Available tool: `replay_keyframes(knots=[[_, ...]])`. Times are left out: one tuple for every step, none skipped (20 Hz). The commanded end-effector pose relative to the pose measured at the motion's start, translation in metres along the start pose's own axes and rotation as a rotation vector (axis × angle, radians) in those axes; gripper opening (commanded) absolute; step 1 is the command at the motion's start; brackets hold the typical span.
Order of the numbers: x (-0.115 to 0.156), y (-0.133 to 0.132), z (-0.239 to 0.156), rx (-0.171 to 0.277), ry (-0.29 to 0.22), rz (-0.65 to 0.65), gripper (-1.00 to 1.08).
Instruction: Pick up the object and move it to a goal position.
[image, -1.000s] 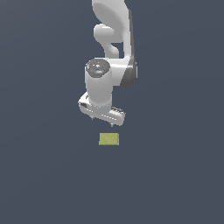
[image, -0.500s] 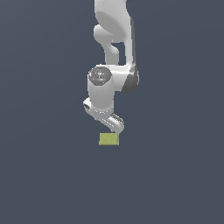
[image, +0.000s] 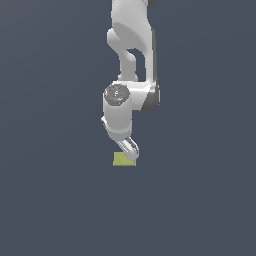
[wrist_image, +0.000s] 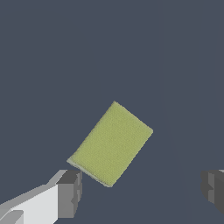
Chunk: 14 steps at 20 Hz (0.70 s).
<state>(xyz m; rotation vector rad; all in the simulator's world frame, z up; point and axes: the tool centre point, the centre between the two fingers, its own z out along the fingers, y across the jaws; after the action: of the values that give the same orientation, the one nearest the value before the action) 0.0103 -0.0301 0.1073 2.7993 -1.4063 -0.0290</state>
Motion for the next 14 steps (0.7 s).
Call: replay_keyframes(knots=[[0.0,-0.003,0.005,0.002,0.0,0.071,1.0],[0.0,-0.004,0.007,0.003,0.0,0.098,1.0],[-0.001,-0.005,0.009,0.004,0.0,0.126,1.0],[-0.001,-0.005,0.012,0.005,0.0,0.154,1.0],[-0.001,-0.006,0.014,0.006,0.001,0.181,1.0],[-0.001,-0.007,0.016,0.007,0.001,0.209,1.0],[-0.001,-0.008,0.018,0.007,0.001,0.237,1.0],[-0.001,-0.009,0.02,0.008,0.001,0.264,1.0],[-0.001,-0.01,0.022,0.009,0.001,0.292,1.0],[-0.001,-0.011,0.024,0.01,0.002,0.319,1.0],[-0.002,-0.012,0.026,0.011,0.002,0.347,1.0],[-0.002,-0.013,0.028,0.011,0.002,0.374,1.0],[-0.002,-0.014,0.03,0.012,0.003,0.4,1.0],[-0.002,-0.014,0.032,0.013,0.003,0.424,1.0]])
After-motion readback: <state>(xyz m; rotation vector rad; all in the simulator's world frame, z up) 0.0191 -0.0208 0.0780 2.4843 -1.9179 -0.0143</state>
